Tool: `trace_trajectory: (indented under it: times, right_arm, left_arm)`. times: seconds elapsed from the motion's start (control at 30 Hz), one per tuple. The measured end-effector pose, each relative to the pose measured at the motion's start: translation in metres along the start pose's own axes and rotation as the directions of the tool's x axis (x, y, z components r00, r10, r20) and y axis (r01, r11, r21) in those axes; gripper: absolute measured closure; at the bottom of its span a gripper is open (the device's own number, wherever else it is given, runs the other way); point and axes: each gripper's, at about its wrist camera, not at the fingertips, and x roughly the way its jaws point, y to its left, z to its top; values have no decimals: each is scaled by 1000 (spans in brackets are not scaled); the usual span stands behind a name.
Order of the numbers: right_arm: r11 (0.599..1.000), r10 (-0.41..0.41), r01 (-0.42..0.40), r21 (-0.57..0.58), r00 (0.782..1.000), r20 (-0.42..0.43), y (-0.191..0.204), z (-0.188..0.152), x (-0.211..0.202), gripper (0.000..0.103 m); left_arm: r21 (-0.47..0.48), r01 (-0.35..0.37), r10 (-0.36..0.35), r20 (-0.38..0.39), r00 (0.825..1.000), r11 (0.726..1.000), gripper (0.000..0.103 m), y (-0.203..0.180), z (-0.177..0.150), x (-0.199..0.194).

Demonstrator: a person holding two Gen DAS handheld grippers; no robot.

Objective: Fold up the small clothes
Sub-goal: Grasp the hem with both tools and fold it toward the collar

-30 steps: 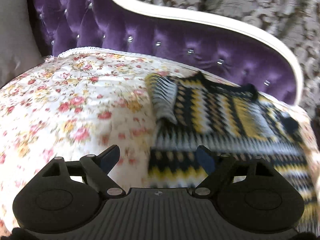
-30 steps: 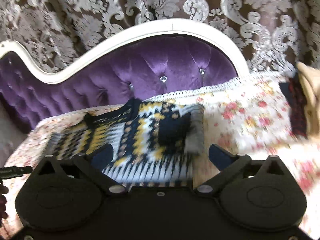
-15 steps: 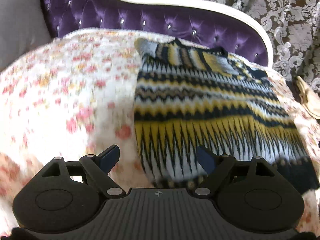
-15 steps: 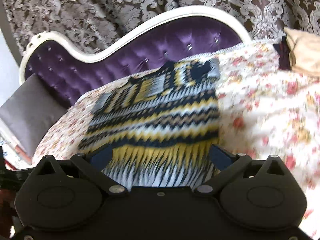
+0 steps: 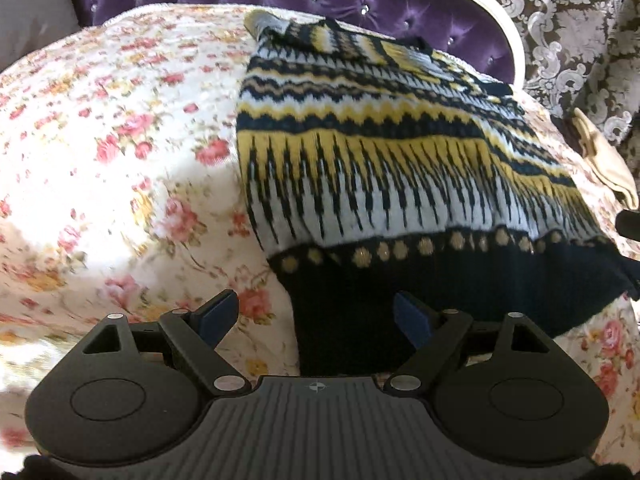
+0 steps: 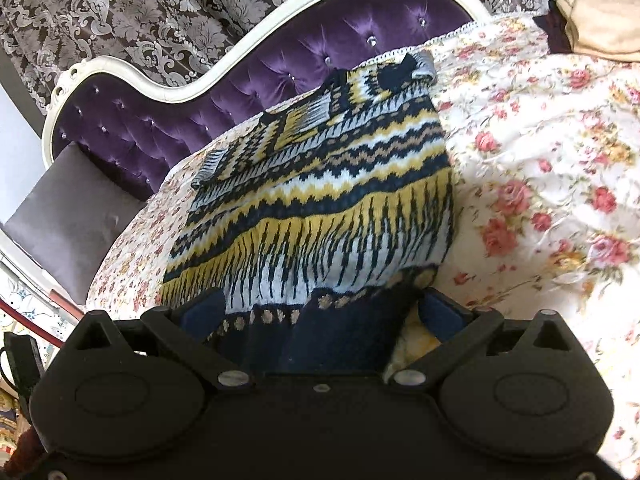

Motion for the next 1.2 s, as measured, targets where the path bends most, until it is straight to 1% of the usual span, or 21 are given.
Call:
trace_trajectory:
  times: [0.13, 0.17, 0.2, 0.27, 0.37, 0.43, 0.47, 0.5, 0.53, 0.57, 0.6, 0.67, 0.7, 0.77, 0.8, 0.83, 0.87, 0.9, 0.93, 1.0, 1.2]
  right_arm:
    - [1000, 4, -4, 13, 1000, -18, 0, -3, 9, 0]
    - [1000, 6, -6, 17, 1000, -21, -1, -3, 11, 0]
    - [1000, 7, -6, 21, 1000, -22, -1, -3, 12, 0]
    - [1000, 6, -5, 26, 1000, -23, -3, -4, 14, 0]
    - [999, 11, -10, 32, 1000, -21, -4, -3, 15, 0]
    - [1000, 14, -13, 23, 1000, -24, -3, -4, 16, 0]
    - [1000, 16, -16, 14, 1000, -24, -2, -4, 16, 0]
    - [1000, 17, -17, 8, 1000, -25, -2, -4, 17, 0]
    - [1000, 17, -17, 2, 1000, -25, -1, -4, 16, 0]
    - [1000, 19, -19, -3, 1000, -23, -1, -4, 16, 0]
    - [1000, 22, -22, -5, 1000, -21, 0, -4, 16, 1]
    - [1000, 29, -29, -7, 999, -14, 1, -5, 15, 1]
    - [999, 34, -34, -7, 999, -13, 1, -5, 14, 2]
    - [1000, 29, -29, -7, 1000, -13, 1, -4, 14, 7]
    - [1000, 23, -23, -6, 1000, -11, 2, -4, 14, 15]
    - [1000, 19, -19, -3, 1000, -10, 2, -3, 14, 27]
    - [1000, 14, -14, 2, 1000, -12, 1, -2, 14, 33]
    - [1000, 7, -7, 4, 1000, -13, 0, -2, 13, 47]
    - [1000, 4, -4, 4, 1000, -8, 0, -1, 12, 65]
    - [1000, 9, -9, 6, 1000, 11, -1, 0, 9, 85]
    - [995, 96, -98, 25, 993, 64, 1, 11, -9, 87]
  left_arm:
    - [-7, 35, -35, -21, 999, 999, 18, 0, -4, 11]
    - [-8, 42, -42, -27, 999, 999, 17, 0, -4, 14]
    - [-11, 50, -50, -34, 998, 999, 12, 0, -5, 17]
    - [-26, 67, -68, -48, 996, 997, 12, 1, -6, 23]
    - [-34, 91, -92, -38, 995, 995, 12, 2, -8, 26]
    - [-46, 103, -105, -35, 994, 994, 17, 3, -8, 26]
    - [-54, 103, -105, -27, 994, 993, 37, 4, -9, 24]
    - [-60, 101, -103, -25, 994, 993, 63, 5, -9, 23]
    - [-64, 92, -94, -28, 995, 994, 69, 5, -9, 23]
    - [-65, 86, -88, -27, 996, 994, 71, 5, -9, 22]
    - [-65, 98, -99, -25, 995, 993, 77, 6, -10, 21]
    - [-75, 116, -117, -13, 993, 990, 81, 8, -10, 19]
    - [-81, 113, -114, -6, 993, 990, 85, 8, -10, 17]
    - [-82, 121, -120, 17, 993, 989, 93, 8, -12, 12]
    - [-76, 127, -125, 27, 992, 989, 93, 7, -12, 10]
    - [-67, 128, -126, 39, 991, 989, 93, 6, -12, 6]
    - [-59, 134, -131, 49, 990, 989, 94, 4, -12, 3]
    - [-54, 138, -135, 59, 989, 989, 94, 3, -11, -1]
    - [-49, 146, -142, 73, 987, 988, 94, 3, -11, -7]
    - [-47, 159, -154, 96, 983, 986, 94, 3, -8, -18]
    - [-44, 195, -184, 187, 965, 980, 94, 1, 14, -51]
